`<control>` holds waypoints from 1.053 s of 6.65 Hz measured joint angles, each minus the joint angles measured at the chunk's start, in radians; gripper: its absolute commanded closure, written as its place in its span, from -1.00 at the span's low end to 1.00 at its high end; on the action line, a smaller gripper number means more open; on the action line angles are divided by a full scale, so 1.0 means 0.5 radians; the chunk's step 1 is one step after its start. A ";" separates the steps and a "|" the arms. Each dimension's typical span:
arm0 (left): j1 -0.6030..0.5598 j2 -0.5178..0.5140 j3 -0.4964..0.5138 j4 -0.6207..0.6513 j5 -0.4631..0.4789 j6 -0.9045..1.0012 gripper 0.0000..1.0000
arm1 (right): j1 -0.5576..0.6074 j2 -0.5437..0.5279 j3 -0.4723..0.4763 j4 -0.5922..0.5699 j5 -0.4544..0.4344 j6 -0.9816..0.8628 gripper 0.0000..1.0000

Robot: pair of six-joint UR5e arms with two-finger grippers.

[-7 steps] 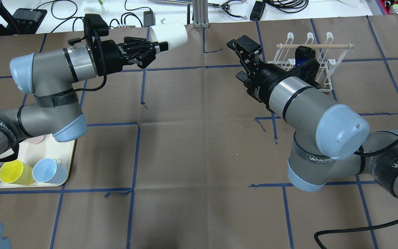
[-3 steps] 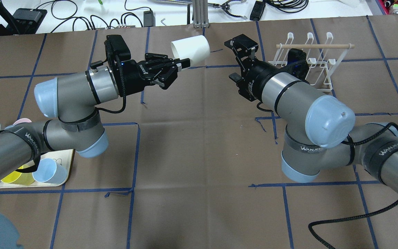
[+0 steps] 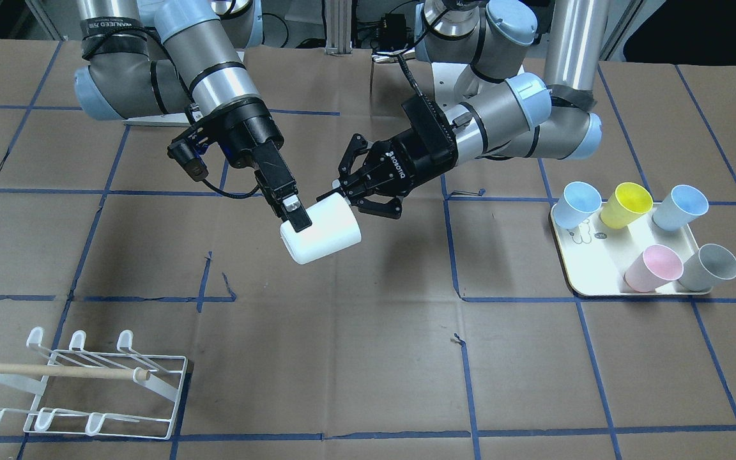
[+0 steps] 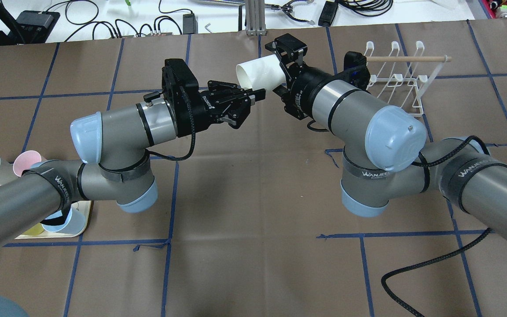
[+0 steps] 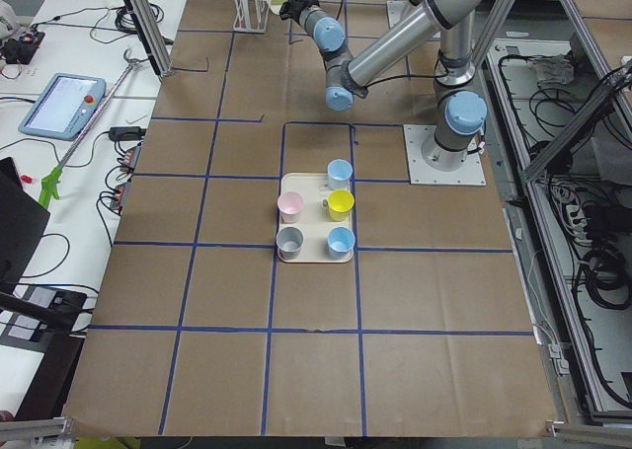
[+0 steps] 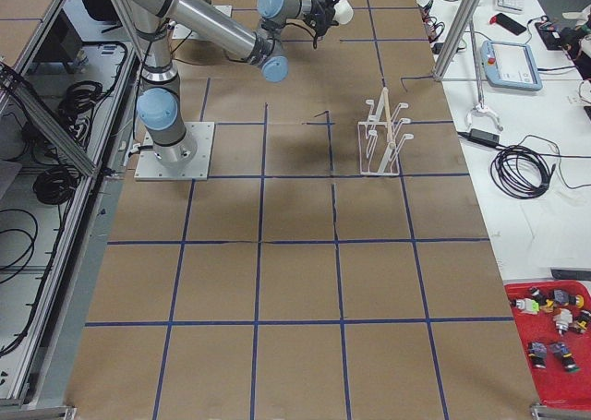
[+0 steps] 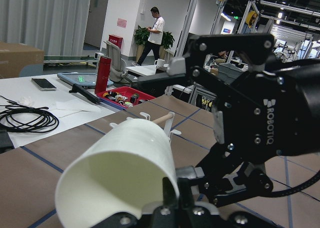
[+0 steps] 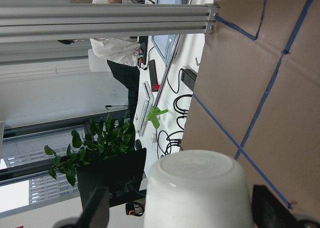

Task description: Transfer IKEA cup to right arm and place on rack

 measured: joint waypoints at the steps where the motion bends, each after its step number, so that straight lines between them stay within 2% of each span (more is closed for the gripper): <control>1: -0.017 0.002 0.005 0.017 0.038 -0.029 0.97 | 0.004 0.006 -0.002 -0.001 0.001 0.011 -1.00; 7: 0.007 0.033 0.005 0.073 0.112 -0.176 0.96 | -0.004 0.031 0.049 0.005 0.001 0.003 -1.00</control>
